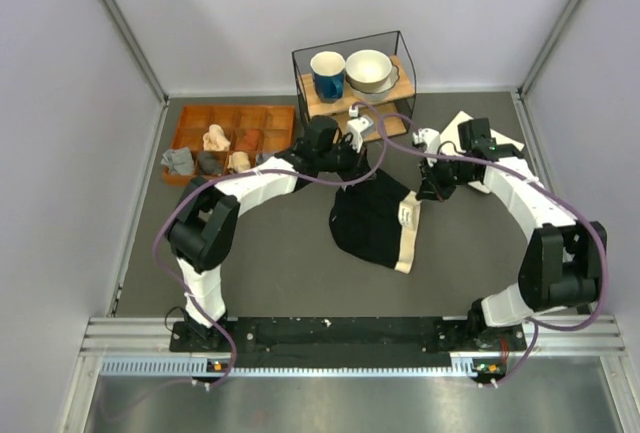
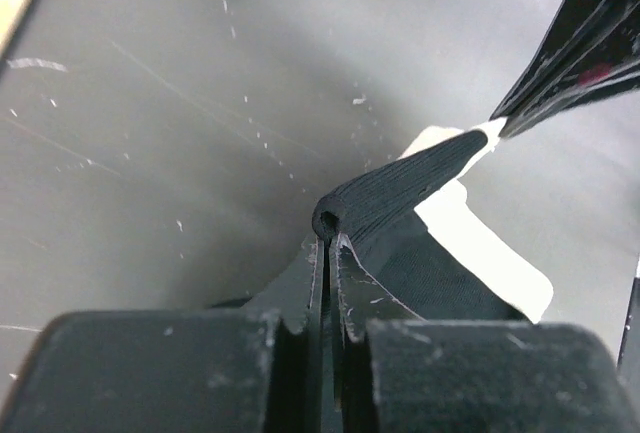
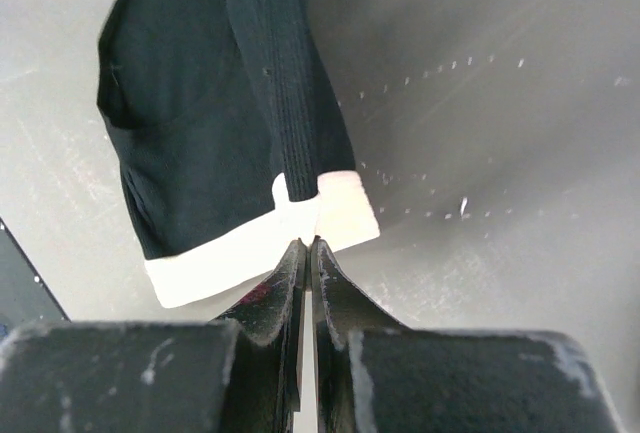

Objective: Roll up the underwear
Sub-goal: Fold the underwear at the center of the board.

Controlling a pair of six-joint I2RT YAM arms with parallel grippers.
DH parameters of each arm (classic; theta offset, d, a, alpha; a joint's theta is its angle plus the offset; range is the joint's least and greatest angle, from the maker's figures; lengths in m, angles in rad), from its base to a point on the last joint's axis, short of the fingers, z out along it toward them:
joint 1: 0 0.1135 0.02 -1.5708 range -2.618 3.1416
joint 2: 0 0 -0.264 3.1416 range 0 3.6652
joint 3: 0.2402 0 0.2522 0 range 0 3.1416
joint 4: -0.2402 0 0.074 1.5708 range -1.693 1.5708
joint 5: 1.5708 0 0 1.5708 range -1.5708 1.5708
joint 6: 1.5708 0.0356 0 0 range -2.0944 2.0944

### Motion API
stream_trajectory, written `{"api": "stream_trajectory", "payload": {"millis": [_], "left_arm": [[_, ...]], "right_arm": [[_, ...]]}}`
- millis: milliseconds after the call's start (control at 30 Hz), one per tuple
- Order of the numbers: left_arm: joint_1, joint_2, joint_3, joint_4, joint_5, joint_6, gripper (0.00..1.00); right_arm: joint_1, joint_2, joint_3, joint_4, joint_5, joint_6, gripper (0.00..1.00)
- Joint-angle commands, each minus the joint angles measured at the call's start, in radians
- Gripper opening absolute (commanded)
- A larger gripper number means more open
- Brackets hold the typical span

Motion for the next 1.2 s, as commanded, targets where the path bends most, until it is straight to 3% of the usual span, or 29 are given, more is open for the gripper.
{"api": "stream_trajectory", "payload": {"millis": [0, 233, 333, 433, 633, 867, 1167], "left_arm": [[0.010, -0.098, -0.029, 0.109, 0.008, 0.049, 0.02], [0.007, -0.158, -0.116, 0.099, -0.035, 0.148, 0.04], [0.007, -0.156, -0.133, 0.095, -0.057, 0.162, 0.06], [0.007, -0.103, -0.078, 0.043, -0.067, 0.166, 0.06], [0.007, 0.039, 0.066, 0.018, -0.086, 0.136, 0.06], [0.007, 0.155, 0.200, -0.008, -0.092, 0.114, 0.06], [0.009, 0.166, 0.197, -0.008, -0.090, 0.083, 0.06]], "right_arm": [[0.022, -0.069, -0.006, 0.034, -0.056, -0.035, 0.00], [0.085, -0.124, -0.056, 0.037, -0.025, -0.078, 0.00], [0.093, -0.095, -0.047, 0.070, 0.108, -0.025, 0.00], [0.091, -0.032, -0.014, 0.107, 0.283, 0.021, 0.00], [0.091, 0.006, 0.009, 0.190, 0.426, 0.054, 0.00], [0.091, 0.060, 0.058, 0.215, 0.409, 0.046, 0.00], [0.091, 0.015, -0.003, 0.184, 0.218, 0.017, 0.00]]}}
